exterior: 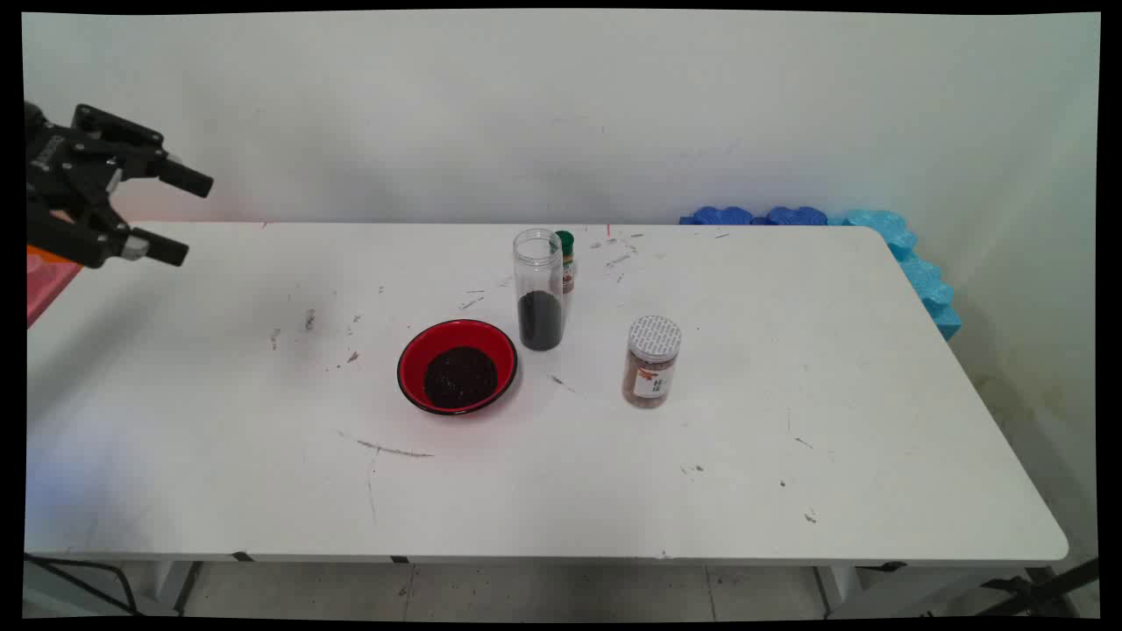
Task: Pick up the black seasoning powder from the table
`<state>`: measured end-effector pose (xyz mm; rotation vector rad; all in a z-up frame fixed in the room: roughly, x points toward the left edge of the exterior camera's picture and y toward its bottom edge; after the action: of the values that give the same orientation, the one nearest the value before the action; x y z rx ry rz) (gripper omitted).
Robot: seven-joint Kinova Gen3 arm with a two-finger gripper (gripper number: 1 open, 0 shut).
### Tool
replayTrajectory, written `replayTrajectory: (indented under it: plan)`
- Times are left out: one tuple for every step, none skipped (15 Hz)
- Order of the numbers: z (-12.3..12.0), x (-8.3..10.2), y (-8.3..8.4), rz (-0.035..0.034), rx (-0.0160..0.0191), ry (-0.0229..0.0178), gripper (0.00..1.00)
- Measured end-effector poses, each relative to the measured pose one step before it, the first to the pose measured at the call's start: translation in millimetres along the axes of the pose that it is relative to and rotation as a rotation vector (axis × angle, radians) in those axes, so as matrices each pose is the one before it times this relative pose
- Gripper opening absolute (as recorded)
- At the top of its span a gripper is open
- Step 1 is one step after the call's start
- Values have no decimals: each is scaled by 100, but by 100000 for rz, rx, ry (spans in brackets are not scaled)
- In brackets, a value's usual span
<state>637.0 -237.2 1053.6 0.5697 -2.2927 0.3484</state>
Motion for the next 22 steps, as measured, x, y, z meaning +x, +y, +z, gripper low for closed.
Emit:
replayTrajectory:
  plan:
    - [238,205,-135,-322,410,190,100]
    - [369,333,-187,-565,648,356,100]
    - [428,391,-186,-701,723,469,100]
    - [454,398,-154,-649,651,430,100]
    - [637,510,-193,-1047,777,540,100]
    - [728,539,-190,-1182,883,565,100]
    - [714,478,-186,-1050,804,505,100]
    - [940,591,-239,-1118,1041,657,100]
    - [983,589,-235,-1031,986,661,100]
    - [933,497,-209,-867,751,387,100]
    - [1178,573,-243,-837,831,420,100]
    - [1225,535,-256,-901,733,222,100]
    - [1090,397,-202,-951,588,-29,100]
    - [1330,393,-227,-1140,581,-236,100]
    - [1177,294,-180,-924,454,-379,100]
    - [808,156,-118,-582,269,-394,100]
    - [1372,230,-201,-1104,432,-783,100]
    - [1183,169,-161,-1031,362,-808,100]
    - [780,98,-94,-785,158,-513,100]
    - [1153,143,-108,-1136,151,-807,100]
    - [777,98,-57,-724,-59,-504,100]
    - [1110,124,-49,-1054,-133,-732,100]
